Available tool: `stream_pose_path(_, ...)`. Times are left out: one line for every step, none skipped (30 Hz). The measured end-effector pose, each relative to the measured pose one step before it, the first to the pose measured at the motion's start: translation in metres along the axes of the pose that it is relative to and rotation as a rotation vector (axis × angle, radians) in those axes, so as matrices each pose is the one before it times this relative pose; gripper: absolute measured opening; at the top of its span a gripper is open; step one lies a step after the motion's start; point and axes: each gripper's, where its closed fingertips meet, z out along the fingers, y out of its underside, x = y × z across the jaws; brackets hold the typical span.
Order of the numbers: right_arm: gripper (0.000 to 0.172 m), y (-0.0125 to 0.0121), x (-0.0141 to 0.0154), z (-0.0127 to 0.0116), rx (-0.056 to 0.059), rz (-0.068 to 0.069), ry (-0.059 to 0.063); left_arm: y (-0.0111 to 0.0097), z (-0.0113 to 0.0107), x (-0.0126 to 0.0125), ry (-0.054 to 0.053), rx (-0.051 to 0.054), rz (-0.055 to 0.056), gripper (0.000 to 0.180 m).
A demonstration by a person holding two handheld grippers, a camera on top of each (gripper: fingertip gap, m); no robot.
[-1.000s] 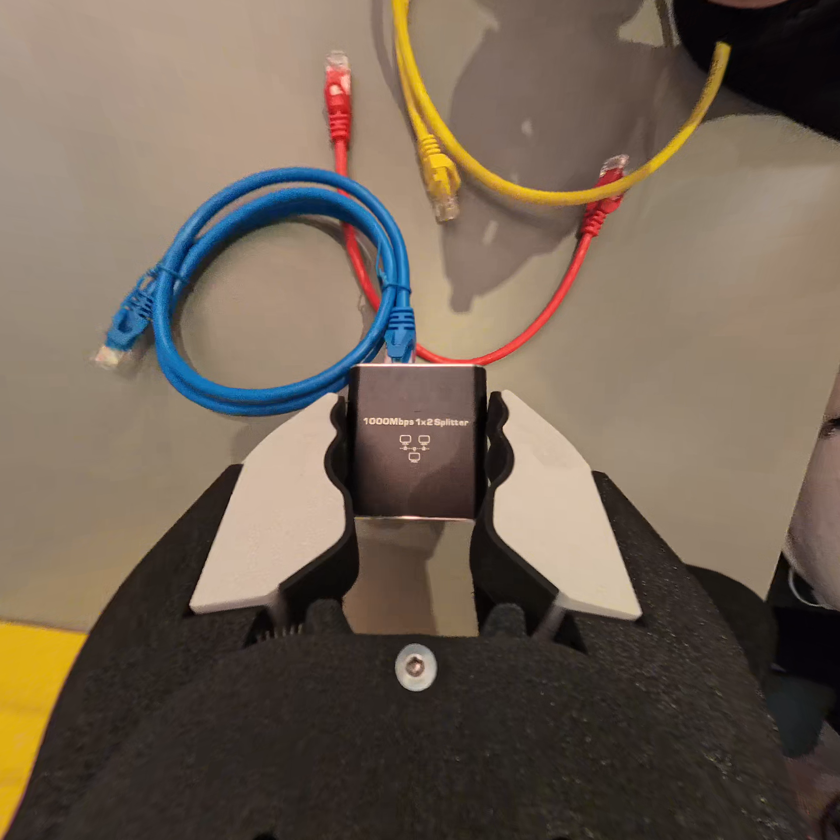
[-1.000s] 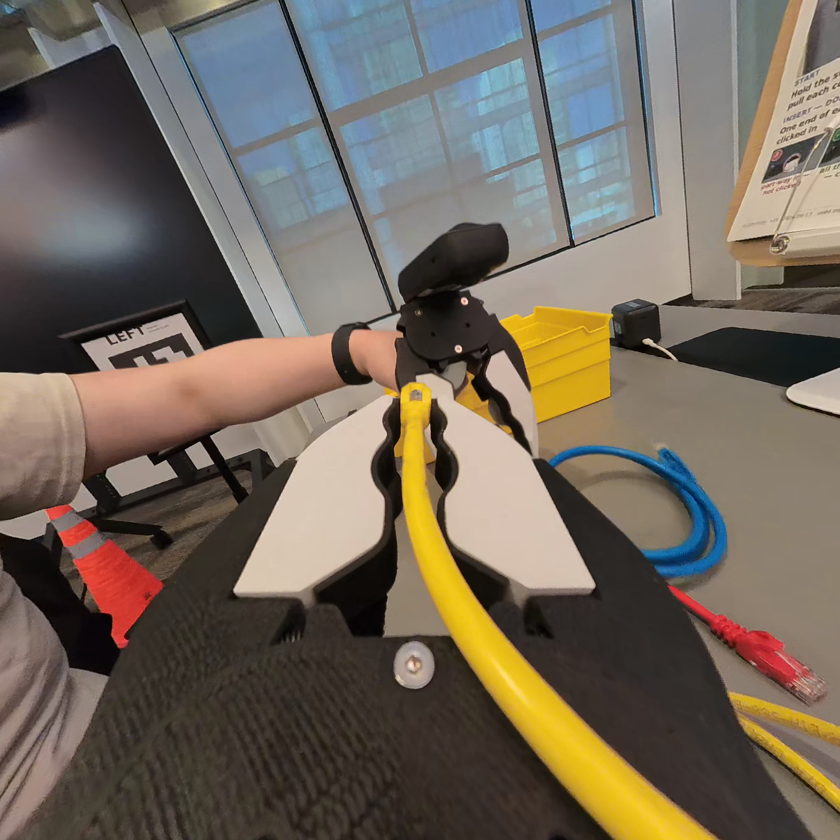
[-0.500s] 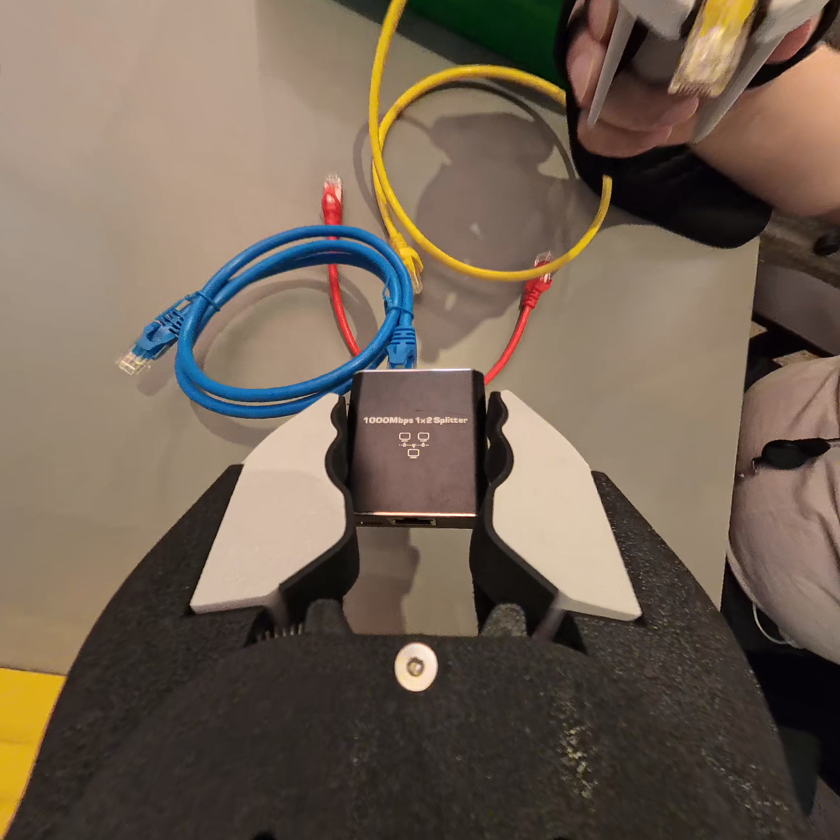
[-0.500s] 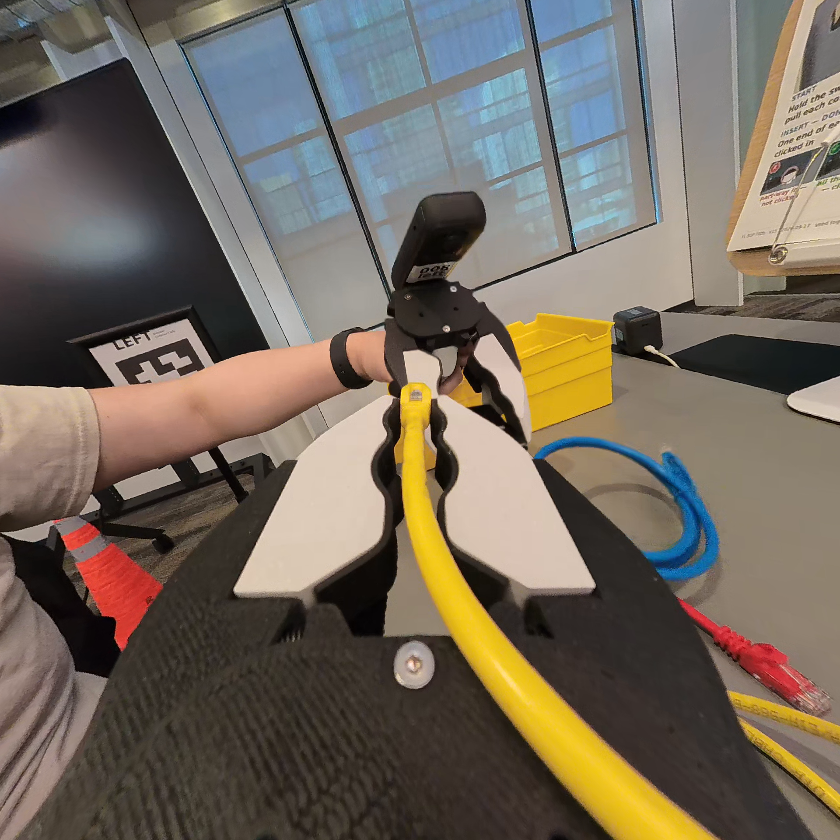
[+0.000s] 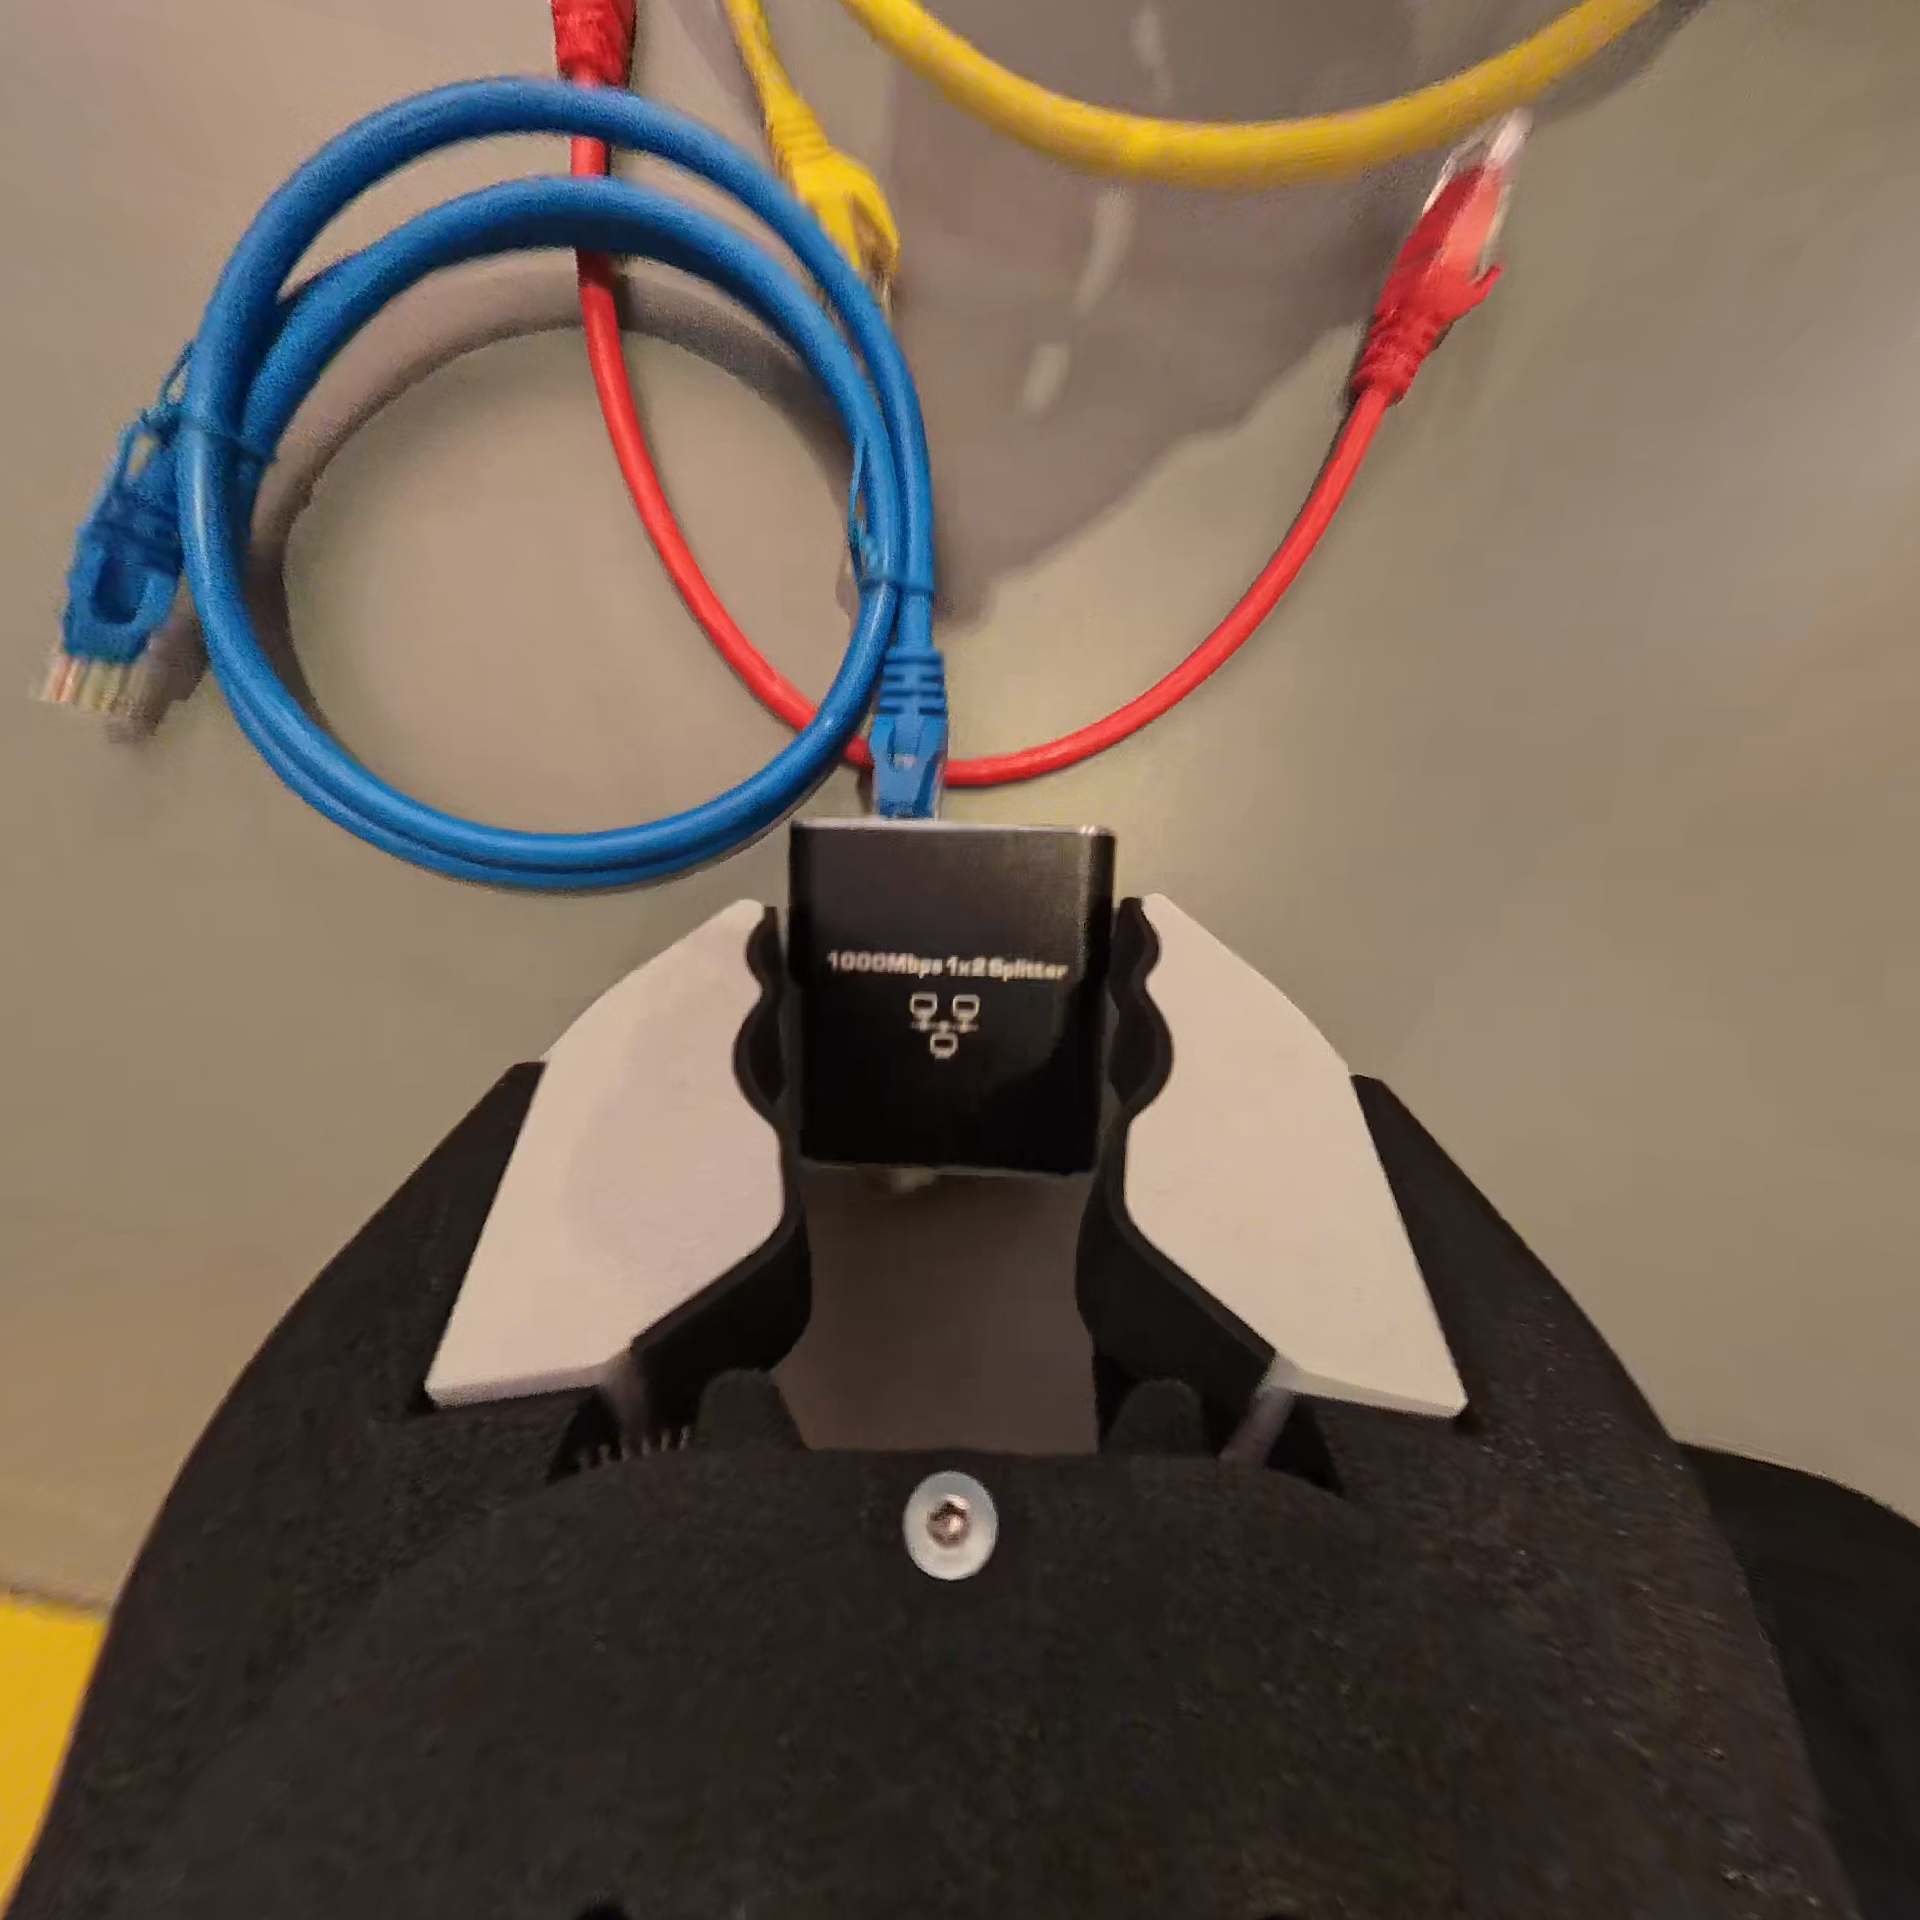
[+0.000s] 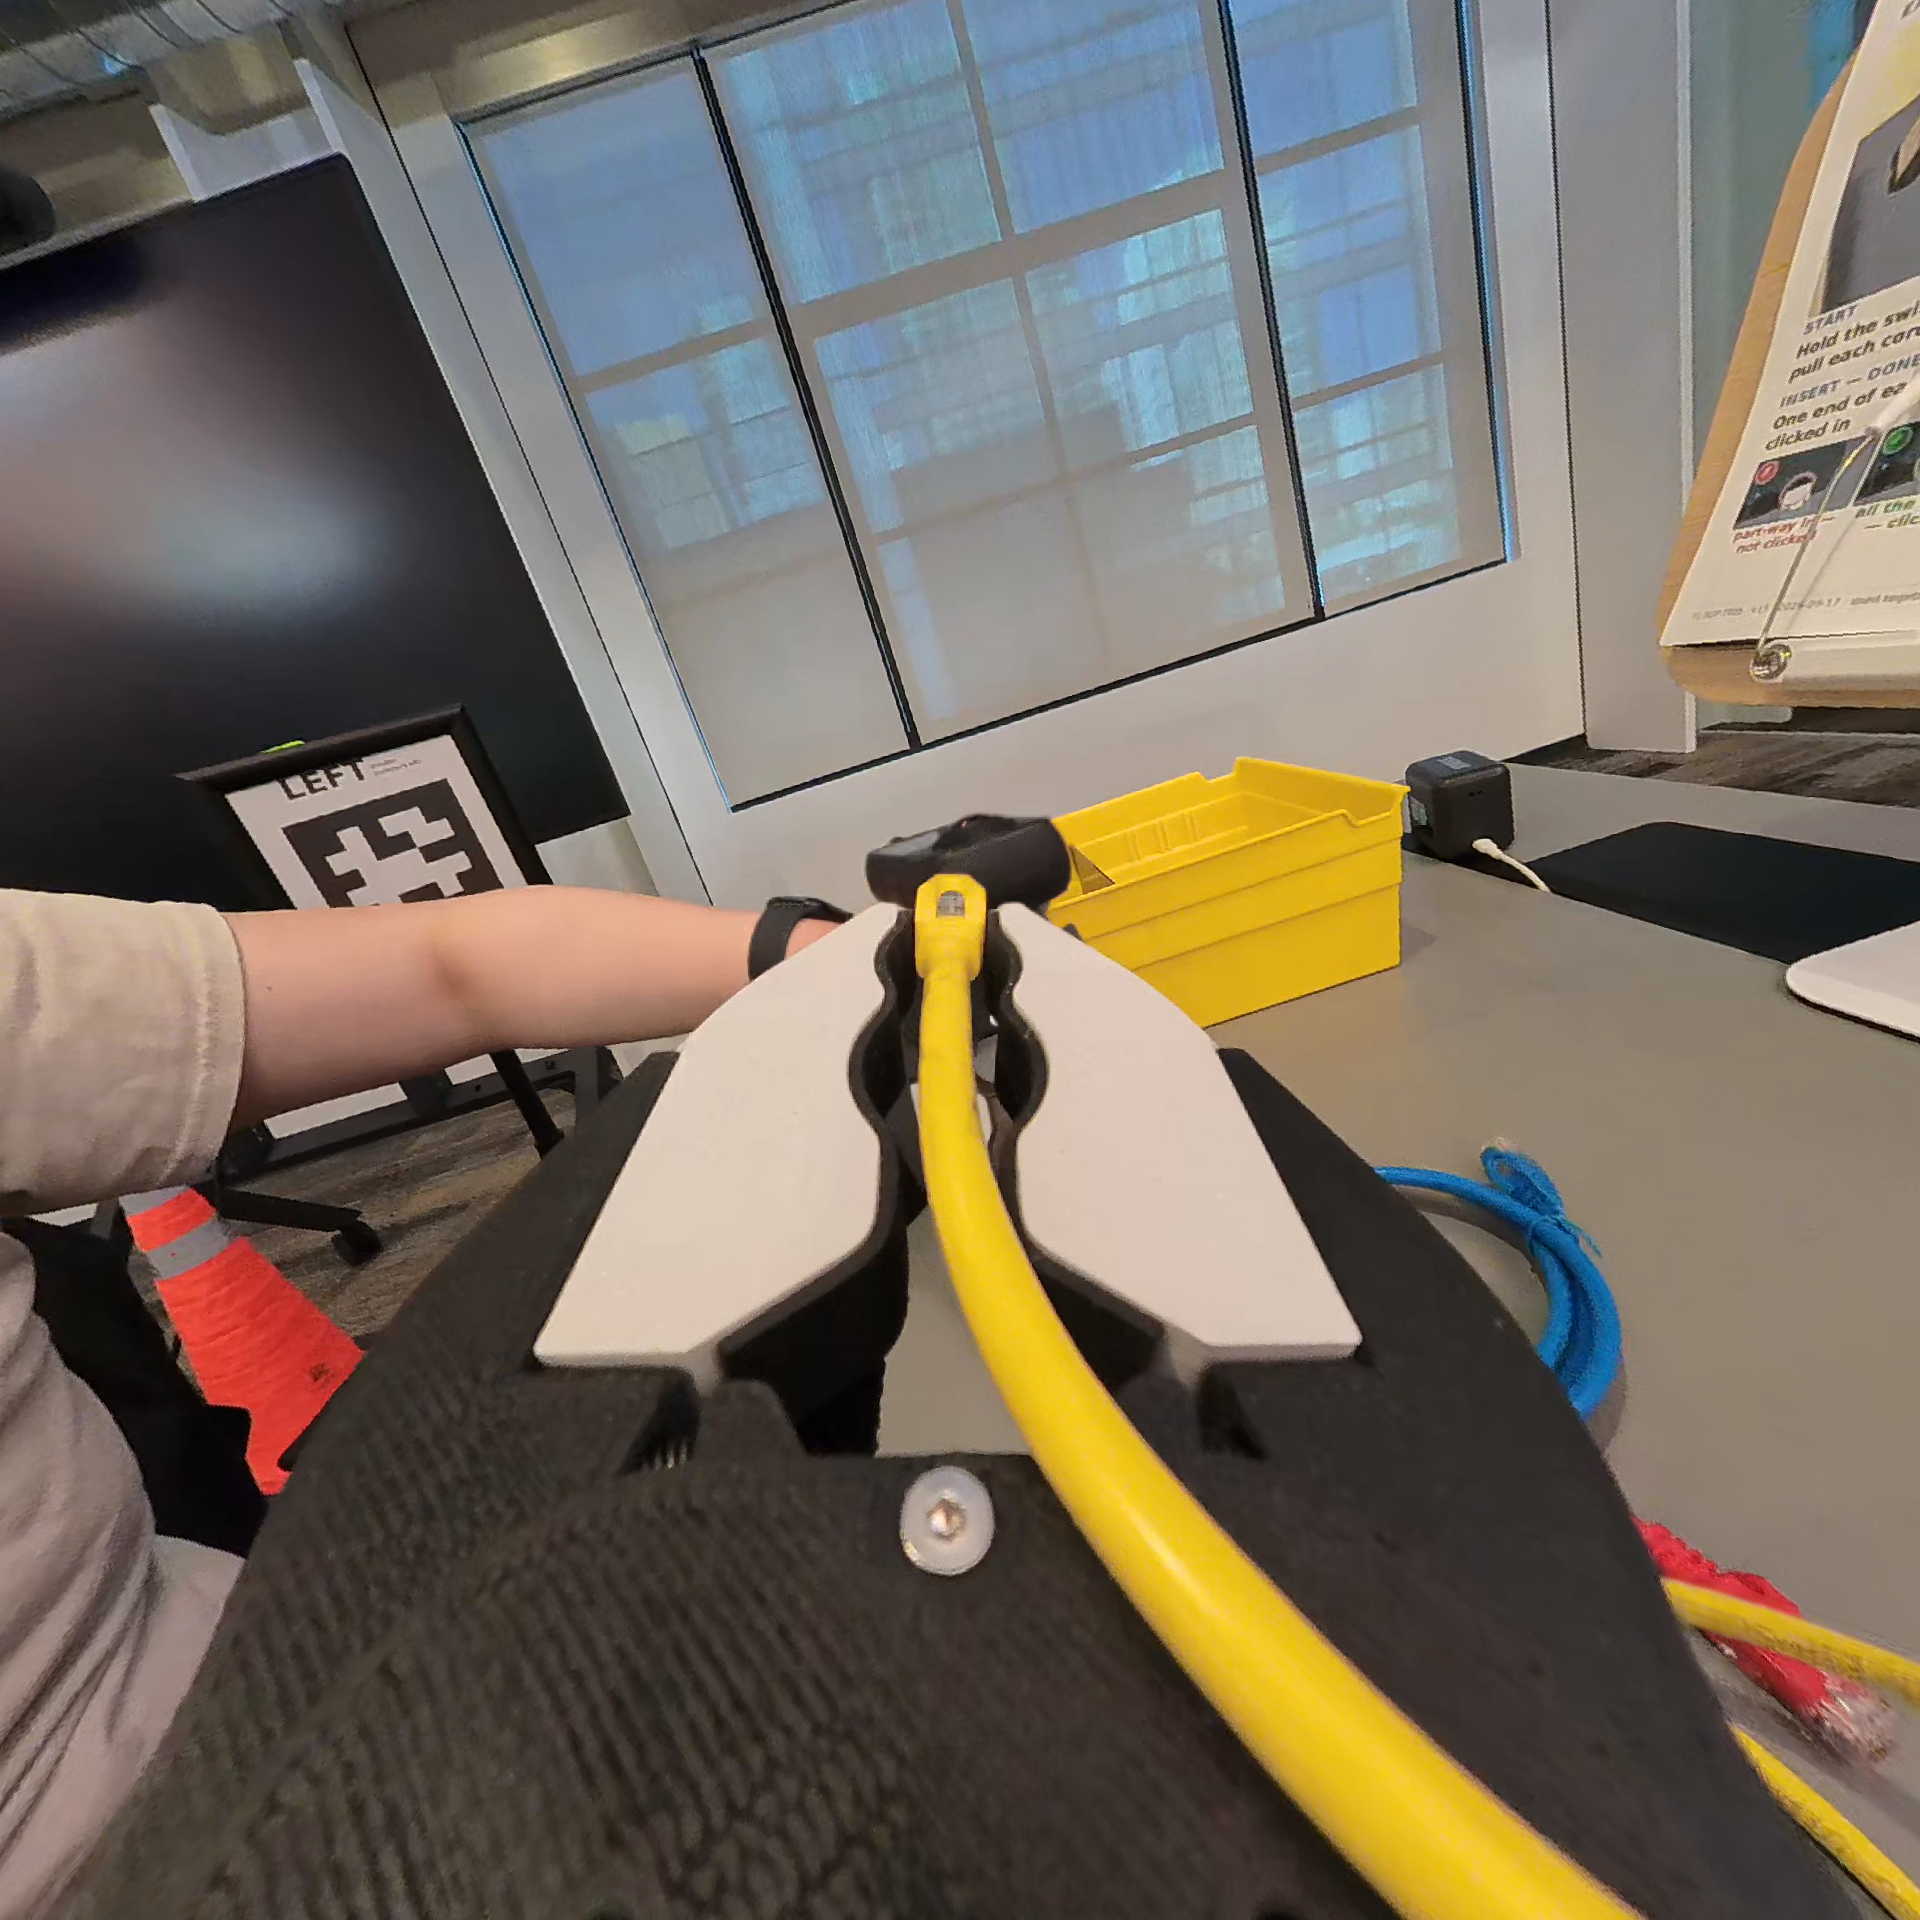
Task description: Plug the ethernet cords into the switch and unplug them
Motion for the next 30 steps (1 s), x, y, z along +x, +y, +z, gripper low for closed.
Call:
stream_pose_path(0.013,-0.00006,-0.00006,-0.00008,0.0012,0.002,-0.0011,0.00608,-0.00031,-0.00309,-0.0392,-0.0391,0.0251,0.066)
stream_pose_path(0.013,-0.00017,-0.00021,0.00007,0.0006,0.001,-0.0009,0.0055,-0.00063,-0.00215,-0.0335,-0.0371,0.028,0.067)
stream_pose_path(0.013,0.00005,-0.00017,0.00009,-0.0012,-0.0016,-0.0005,0.00328,-0.0013,-0.00039,-0.02,-0.0266,0.0237,0.066)
stream_pose_path(0.013,0.0002,-0.00007,0.00015,-0.0024,-0.0036,0.0008,0.00189,-0.00148,-0.00051,-0.0153,-0.0225,0.0167,0.066)
stream_pose_path(0.013,0.0002,0.0,0.00007,-0.002,-0.0031,0.001,0.00167,-0.00083,-0.00145,-0.0153,-0.0244,0.0121,0.067)
stream_pose_path(0.013,0.00027,-0.00014,0.0001,-0.0016,0.0,-0.0011,0.00085,-0.0001,-0.00044,-0.0021,-0.0232,-0.0019,0.066)
stream_pose_path(0.013,-0.00004,-0.00021,-0.00005,0.0008,0.0005,-0.0019,0.00049,0.00026,0.00163,0.0166,-0.0269,-0.0096,0.062)
stream_pose_path(0.013,-0.00094,-0.00079,-0.00028,0.0067,-0.0033,-0.0048,-0.00027,0.00038,0.00095,0.0097,-0.0248,-0.001,0.061)
stream_pose_path(0.013,-0.00166,-0.00127,-0.00055,0.0094,-0.0038,-0.0066,-0.0009,0.00019,0.00021,0.0005,-0.0166,0.0144,0.061)
stream_pose_path(0.013,-0.00171,-0.00127,-0.0007,0.0072,-0.0032,-0.0059,-0.0008,0.00027,0.00057,0.0044,-0.0118,0.0174,0.059)
stream_pose_path(0.013,-0.00137,-0.00048,-0.00074,0.0032,-0.0039,-0.0008,-0.00043,0.00017,0.00031,0.0076,-0.0084,0.0129,0.059)
stream_pose_path(0.013,-0.00101,0.00019,-0.00087,0.001,-0.0049,0.0029,-0.00036,0.00038,0.00002,0.01,-0.0022,0.0078,0.06)
stream_pose_path(0.013,-0.00138,-0.00028,-0.00094,0.0042,-0.0061,-0.0009,-0.00014,0.00048,0.00013,0.0131,0.0027,-0.0001,0.06)
stream_pose_path(0.013,-0.00221,-0.00132,-0.0009,0.0103,-0.0072,-0.0067,0.00013,0.00045,0.0001,0.013,0.004,-0.003,0.06)
stream_pose_path(0.013,-0.00221,-0.00185,-0.00069,0.0093,-0.0059,-0.0097,0.0002,0.00034,0.00016,0.0125,-0.0004,-0.0034,0.06)
stream_pose_path(0.013,-0.0019,-0.00202,-0.00049,0.0072,-0.0078,-0.01,0.00034,0.00041,0.00022,0.0139,-0.0078,-0.0071,0.06)
stream_pose_path(0.013,-0.00109,-0.00158,-0.00021,0.0025,-0.0079,-0.0062,0.0005,0.0005,0.00022,0.0133,-0.0138,-0.0087,0.06)
stream_pose_path(0.013,-0.00045,-0.00128,0.00006,-0.0001,-0.0058,-0.0047,0.00029,0.00029,-0.00017,0.0079,-0.0161,-0.003,0.061)
stream_pose_path(0.013,-0.0004,-0.00136,0.00026,0.001,-0.0044,-0.006,0.00028,0.00008,0.00017,0.0038,-0.0194,0.0076,0.06)
stream_pose_path(0.013,0.00006,-0.0008,0.00035,0.0004,-0.0018,-0.0034,0.00026,0.00007,0.00018,0.0016,-0.0227,0.0061,0.06)
stream_pose_path(0.013,0.0006,-0.00001,0.00023,-0.0033,0.0002,0.0008,0.00025,0.00005,0.00003,0.0001,-0.0237,0.0063,0.061)
stream_pose_path(0.013,0.0005,0.00008,0.00029,-0.0025,-0.0008,0.0009,-0.00005,0.00004,-0.00027,-0.0001,-0.018,0.0086,0.06)
stream_pose_path(0.013,0.00012,0.00005,0.00008,-0.0007,0.0,0.0,-0.00011,0.0001,-0.00033,0.0003,-0.0094,0.0035,0.06)
stream_pose_path(0.013,0.00012,0.00019,0.00003,-0.0003,0.0013,0.0007,-0.00007,0.00008,-0.00022,0.0006,-0.0023,0.003,0.061)
stream_pose_path(0.013,0.00004,0.00022,-0.00005,-0.0007,0.0014,0.0008,-0.00021,0.0001,-0.0001,0.0002,0.0032,0.0011,0.06)
stream_pose_path(0.013,-0.00019,-0.00019,-0.00012,0.0017,0.0002,-0.0014,-0.00015,0.0001,0.00007,0.0006,0.0086,0.0006,0.061)
stream_pose_path(0.013,-0.00013,-0.00002,-0.00008,0.0007,0.0004,0.0004,-0.00016,0.00002,0.00058,0.0022,0.0074,0.0001,0.06)
stream_pose_path(0.013,0.00006,-0.00011,0.0001,-0.0013,-0.0006,0.0004,-0.00001,0.00011,0.00031,0.0011,0.0058,0.0004,0.061)
stream_pose_path(0.013,-0.00014,-0.00031,0.00004,-0.0007,-0.0013,-0.001,-0.00012,0.00009,-0.00009,-0.0006,0.0032,-0.0002,0.061)
stream_pose_path(0.013,-0.00027,-0.0002,0.00003,0.0008,-0.0008,-0.0003,-0.00011,0.00007,0.00006,0.0007,-0.0009,0.0025,0.061)
